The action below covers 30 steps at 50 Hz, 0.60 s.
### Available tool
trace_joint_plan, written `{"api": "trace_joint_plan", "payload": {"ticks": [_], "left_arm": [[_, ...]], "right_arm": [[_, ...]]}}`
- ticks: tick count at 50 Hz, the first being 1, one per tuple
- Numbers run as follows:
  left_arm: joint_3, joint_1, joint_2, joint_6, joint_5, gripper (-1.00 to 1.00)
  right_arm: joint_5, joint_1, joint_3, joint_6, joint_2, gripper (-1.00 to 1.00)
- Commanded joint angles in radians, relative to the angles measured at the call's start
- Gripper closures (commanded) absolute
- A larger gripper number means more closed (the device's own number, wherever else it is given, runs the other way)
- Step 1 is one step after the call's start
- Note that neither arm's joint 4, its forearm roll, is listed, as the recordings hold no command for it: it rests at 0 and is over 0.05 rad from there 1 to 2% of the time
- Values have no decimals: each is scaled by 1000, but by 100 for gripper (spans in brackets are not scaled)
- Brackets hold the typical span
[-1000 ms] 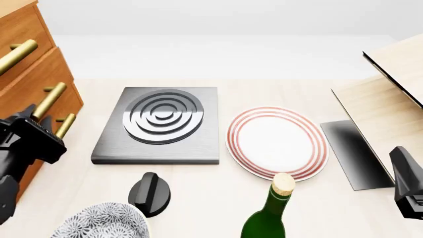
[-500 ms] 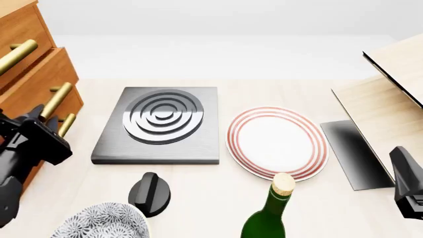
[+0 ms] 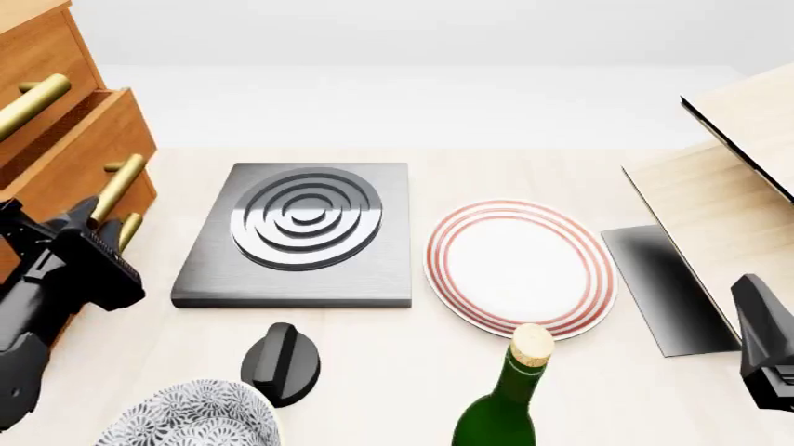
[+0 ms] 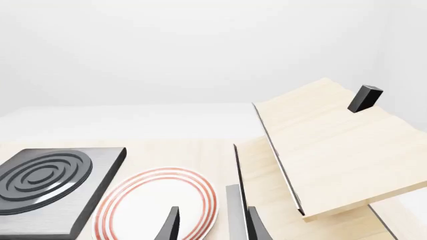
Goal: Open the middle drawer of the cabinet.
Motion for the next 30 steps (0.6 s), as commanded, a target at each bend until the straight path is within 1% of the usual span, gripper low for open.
{"api": "trace_joint_plan", "payload": {"ticks": [1,30], "left_arm": [[-1,-46,-17,18,-6,100],[3,-97,-36,49,-6,100]], "right_arm": [[-3,2,2,-4,1,-100],[-3,3,2,-4,1,-100]]}}
